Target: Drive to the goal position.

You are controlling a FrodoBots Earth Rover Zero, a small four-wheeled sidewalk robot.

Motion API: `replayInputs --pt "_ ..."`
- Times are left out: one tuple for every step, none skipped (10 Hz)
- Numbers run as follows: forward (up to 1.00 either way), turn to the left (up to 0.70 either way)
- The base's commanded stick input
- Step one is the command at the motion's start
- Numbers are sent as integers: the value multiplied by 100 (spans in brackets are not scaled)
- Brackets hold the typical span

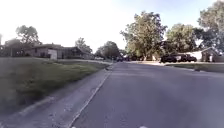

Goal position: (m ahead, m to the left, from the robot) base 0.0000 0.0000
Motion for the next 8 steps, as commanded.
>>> replayInputs --pt "6 0" --pt "6 0" --pt "6 0" --pt "6 0" --pt "6 0" --pt "6 0" --pt "6 0" --pt "6 0"
